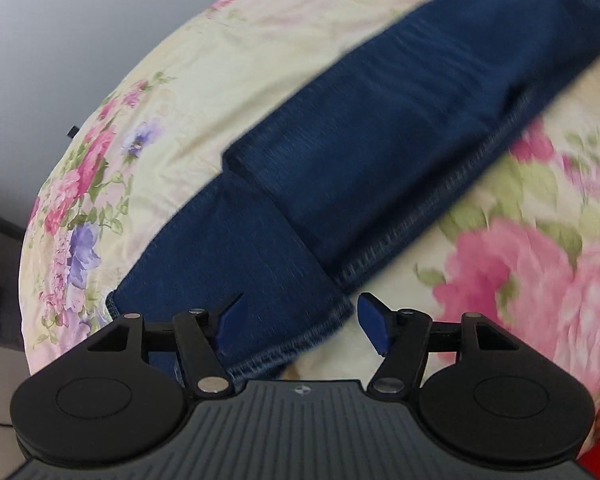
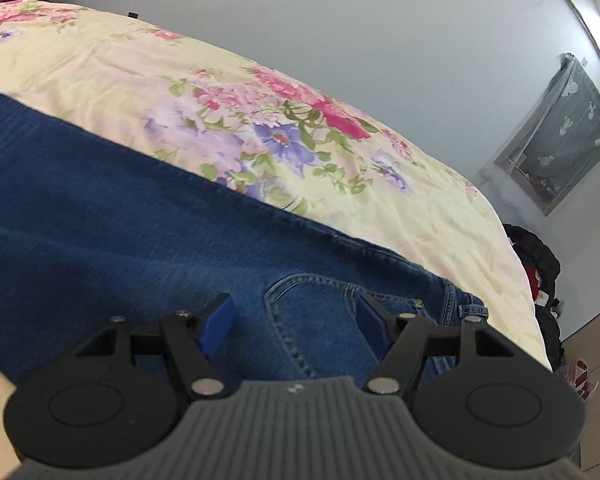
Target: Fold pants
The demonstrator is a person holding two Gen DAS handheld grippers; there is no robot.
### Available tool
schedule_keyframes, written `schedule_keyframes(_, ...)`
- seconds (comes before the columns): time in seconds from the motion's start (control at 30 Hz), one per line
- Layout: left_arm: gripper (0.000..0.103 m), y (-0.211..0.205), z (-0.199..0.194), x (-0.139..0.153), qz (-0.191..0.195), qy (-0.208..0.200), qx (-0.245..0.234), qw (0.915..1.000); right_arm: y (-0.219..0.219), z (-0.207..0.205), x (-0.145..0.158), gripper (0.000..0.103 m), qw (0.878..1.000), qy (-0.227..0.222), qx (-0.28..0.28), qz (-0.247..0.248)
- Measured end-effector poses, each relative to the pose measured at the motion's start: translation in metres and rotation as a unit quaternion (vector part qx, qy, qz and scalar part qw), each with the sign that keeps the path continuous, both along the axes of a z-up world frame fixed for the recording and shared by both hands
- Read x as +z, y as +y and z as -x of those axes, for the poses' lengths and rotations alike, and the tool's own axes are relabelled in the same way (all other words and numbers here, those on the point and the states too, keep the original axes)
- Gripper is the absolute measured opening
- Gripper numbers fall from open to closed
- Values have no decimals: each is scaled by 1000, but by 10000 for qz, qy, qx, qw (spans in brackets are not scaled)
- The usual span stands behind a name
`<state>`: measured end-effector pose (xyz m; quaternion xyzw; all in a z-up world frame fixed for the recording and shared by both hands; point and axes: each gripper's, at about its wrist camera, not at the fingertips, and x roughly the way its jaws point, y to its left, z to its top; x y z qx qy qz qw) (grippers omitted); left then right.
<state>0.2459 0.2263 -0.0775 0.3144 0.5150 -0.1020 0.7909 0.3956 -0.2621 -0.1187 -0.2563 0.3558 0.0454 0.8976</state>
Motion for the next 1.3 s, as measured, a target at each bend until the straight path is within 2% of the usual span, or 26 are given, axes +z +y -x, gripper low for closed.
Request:
schedule_keyframes(0.1,75,0,17,-30,-530,33,-279,9982,8,12,-6,64,9999,150,-13,83)
schedule_keyframes(0.2,73,7,17,-45,-702,-122,-289,9970,13,14,-7,65,9995,190,-109,218)
schedule_keyframes(0.23,65,10,15,-47,-609,-165,-242,9977,13,13,-6,66,9994,197,-136,244)
schedule_keyframes(0.27,44,14,12,-48,-544,-226,-146,9982,15,12,-6,67,9992,201,-167,295)
schedule_keyframes(0.3,32,19,8,-46,-506,-296,-11,9983,17,11,-6,68,9989,216,-184,366)
schedule_keyframes(0.37,6,26,5,-38,-130,-293,90,9994,21,9,-8,68,9982,236,-162,535)
schedule_keyframes(0.43,1,32,7,-28,139,-475,168,9986,25,7,-10,68,9970,233,-139,724)
schedule_keyframes(0.47,1,36,6,-23,211,-576,206,9979,26,6,-11,68,9966,242,-149,774)
schedule_keyframes(0.57,0,55,4,-3,761,-802,517,9925,31,1,-16,68,9955,295,-186,879)
schedule_keyframes(0.67,0,82,-7,15,1122,-1103,1117,9812,36,-3,-24,68,9936,320,-169,1071)
schedule_keyframes(0.73,0,100,-15,24,1152,-1310,1535,9726,38,-7,-28,68,9928,347,-192,1132)
schedule_keyframes(0.8,0,124,-29,32,1146,-1529,2032,9603,39,-9,-30,68,9921,365,-215,1184)
schedule_keyframes(0.87,0,148,-40,38,1128,-1787,2579,9428,41,-9,-31,68,9914,368,-211,1235)
schedule_keyframes(0.93,5,175,-48,41,1194,-1913,3235,9190,41,-9,-33,68,9910,378,-209,1265)
schedule_keyframes(0.97,9,187,-49,40,1234,-1927,3466,9097,41,-9,-33,68,9908,383,-213,1279)
schedule_keyframes(1.0,13,195,-49,40,1265,-1942,3577,9046,41,-8,-33,68,9907,386,-216,1285)
schedule_keyframes(1.07,29,203,-45,38,1350,-1937,3645,9008,40,-7,-33,69,9908,377,-213,1284)
schedule_keyframes(1.13,38,203,-35,36,1523,-1870,3596,9014,41,-7,-33,69,9906,371,-206,1299)
schedule_keyframes(1.23,41,201,-22,29,1827,-1646,3641,8983,41,-7,-33,69,9906,346,-229,1305)
schedule_keyframes(1.3,42,203,-13,22,2152,-1460,3803,8876,41,-5,-32,69,9909,290,-274,1287)
